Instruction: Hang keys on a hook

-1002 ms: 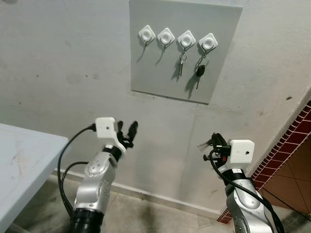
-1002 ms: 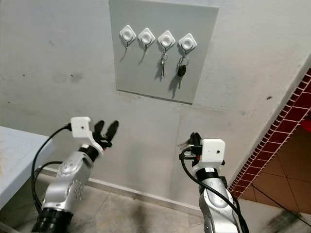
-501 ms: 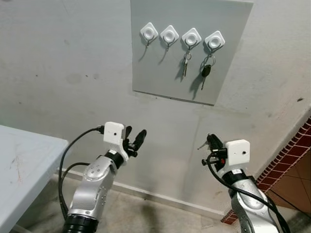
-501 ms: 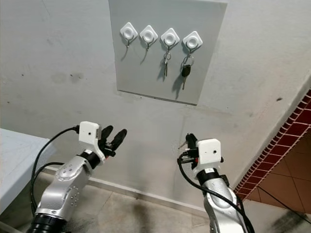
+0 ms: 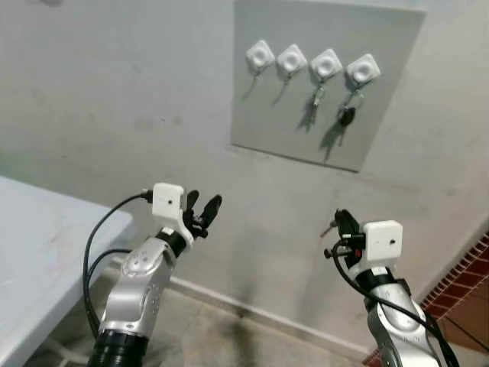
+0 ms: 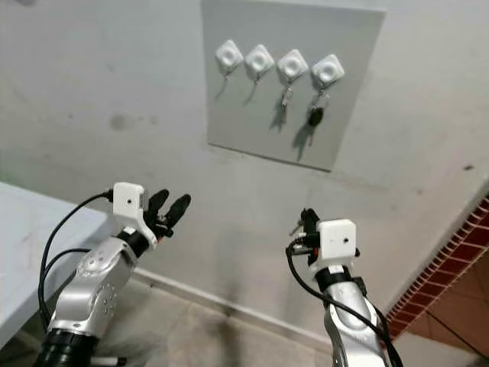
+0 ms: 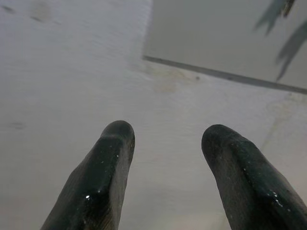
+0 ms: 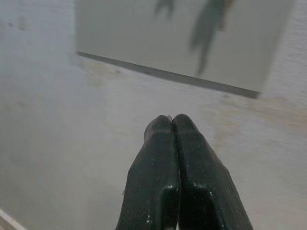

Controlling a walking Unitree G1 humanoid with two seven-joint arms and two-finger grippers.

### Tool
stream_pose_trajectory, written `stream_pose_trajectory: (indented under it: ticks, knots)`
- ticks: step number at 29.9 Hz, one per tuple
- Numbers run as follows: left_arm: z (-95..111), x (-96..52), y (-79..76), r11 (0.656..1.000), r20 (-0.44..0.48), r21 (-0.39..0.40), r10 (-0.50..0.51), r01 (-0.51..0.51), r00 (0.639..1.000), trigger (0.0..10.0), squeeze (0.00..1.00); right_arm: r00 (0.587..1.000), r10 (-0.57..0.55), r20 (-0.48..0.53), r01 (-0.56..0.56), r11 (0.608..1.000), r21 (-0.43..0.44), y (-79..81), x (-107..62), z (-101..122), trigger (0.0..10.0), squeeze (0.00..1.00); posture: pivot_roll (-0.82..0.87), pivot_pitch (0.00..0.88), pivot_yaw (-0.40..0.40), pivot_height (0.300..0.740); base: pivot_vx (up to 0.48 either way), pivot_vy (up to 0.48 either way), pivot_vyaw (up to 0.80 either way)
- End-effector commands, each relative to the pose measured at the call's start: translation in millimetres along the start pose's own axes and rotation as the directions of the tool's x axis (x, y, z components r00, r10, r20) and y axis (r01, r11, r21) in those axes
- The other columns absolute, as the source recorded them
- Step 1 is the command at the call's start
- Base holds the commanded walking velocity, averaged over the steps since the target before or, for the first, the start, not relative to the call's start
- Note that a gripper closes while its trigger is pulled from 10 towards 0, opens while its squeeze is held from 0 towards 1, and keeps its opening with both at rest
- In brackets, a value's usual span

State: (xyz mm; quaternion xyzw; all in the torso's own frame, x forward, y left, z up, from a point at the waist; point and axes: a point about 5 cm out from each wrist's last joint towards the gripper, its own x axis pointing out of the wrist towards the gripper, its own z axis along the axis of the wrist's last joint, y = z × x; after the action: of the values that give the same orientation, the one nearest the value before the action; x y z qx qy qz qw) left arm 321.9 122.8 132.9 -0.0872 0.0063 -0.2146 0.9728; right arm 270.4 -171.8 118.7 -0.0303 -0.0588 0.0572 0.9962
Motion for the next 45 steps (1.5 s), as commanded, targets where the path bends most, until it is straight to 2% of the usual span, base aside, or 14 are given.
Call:
stream_pose_trajectory:
  ticks: [1,10,18,29,45]
  knots:
    - [1.2,-0.7,4.9,1.0,-0.006,-0.002,0.017,-0.017,1.0,10.0,0.0,0.999,0.013,0.035,-0.014,1.0,0.019,8.2,0.2,6.6,10.0,0.0,-0.08,0.0,0.016,0.74,0.0,0.368,0.0]
    - [0.5,0.3,4.2,1.0,-0.009,-0.01,0.015,-0.015,1.0,10.0,0.0,0.999,0.006,0.034,-0.007,1.0,0.029,9.9,-2.9,4.1,10.0,0.0,-0.08,0.0,0.014,0.74,0.0,0.399,0.0]
    - [-1.5,1.9,3.3,0.999,-0.02,-0.03,0.045,-0.046,0.999,10.0,0.0,0.999,0.006,0.032,-0.008,0.999,0.035,10.8,-4.1,4.3,10.0,0.0,-0.08,0.0,0.01,0.74,0.0,0.0,0.0]
    - [-1.2,1.6,0.5,0.998,-0.013,-0.055,0.031,-0.031,0.999,10.0,0.0,0.999,0.002,0.035,-0.003,0.999,0.042,11.0,-4.3,5.4,10.0,0.0,-0.08,0.0,0.01,0.74,0.0,0.0,0.0]
    - [0.0,0.4,-1.8,0.999,-0.009,-0.051,0.01,-0.01,1.0,10.0,0.0,0.999,0.003,0.036,-0.005,0.999,0.048,13.2,-5.0,5.2,10.0,0.0,-0.08,0.0,0.011,0.74,0.356,0.0,0.0]
